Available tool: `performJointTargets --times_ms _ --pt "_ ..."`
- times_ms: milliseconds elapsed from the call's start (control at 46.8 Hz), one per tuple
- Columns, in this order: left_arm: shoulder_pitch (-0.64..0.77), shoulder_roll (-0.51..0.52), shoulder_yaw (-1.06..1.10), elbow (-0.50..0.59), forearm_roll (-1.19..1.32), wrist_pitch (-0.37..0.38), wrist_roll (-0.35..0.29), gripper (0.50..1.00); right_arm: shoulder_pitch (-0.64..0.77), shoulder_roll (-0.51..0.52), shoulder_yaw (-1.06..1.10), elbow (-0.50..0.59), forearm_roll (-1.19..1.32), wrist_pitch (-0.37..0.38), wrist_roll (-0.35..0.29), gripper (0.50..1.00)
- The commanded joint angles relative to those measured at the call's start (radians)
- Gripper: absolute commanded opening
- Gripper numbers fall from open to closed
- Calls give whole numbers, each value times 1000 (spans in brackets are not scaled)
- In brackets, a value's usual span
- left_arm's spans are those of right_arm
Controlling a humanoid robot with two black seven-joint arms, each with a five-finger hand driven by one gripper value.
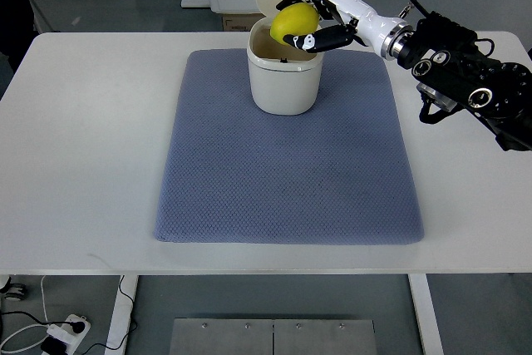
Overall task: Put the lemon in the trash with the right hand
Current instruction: 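Lower the lemon into the open bin and open the right hand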
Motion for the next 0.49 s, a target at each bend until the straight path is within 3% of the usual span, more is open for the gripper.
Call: performJointTargets --times_ms 0,128,256,320,470 --pt "0 0 0 0 0 0 0 1000 -4 2 1 -8 0 0 0 500" --pt "0 0 0 0 0 0 0 1000 -9 11 1 -26 0 -2 -1 587" --pt "0 0 0 0 0 0 0 1000 -15 14 4 -31 1 -5 0 740" --pt "0 0 0 0 0 0 0 1000 -20 19 5 -31 1 -7 0 782" --pt "0 0 0 0 0 0 0 1000 -20 21 5 -31 14 -7 3 828"
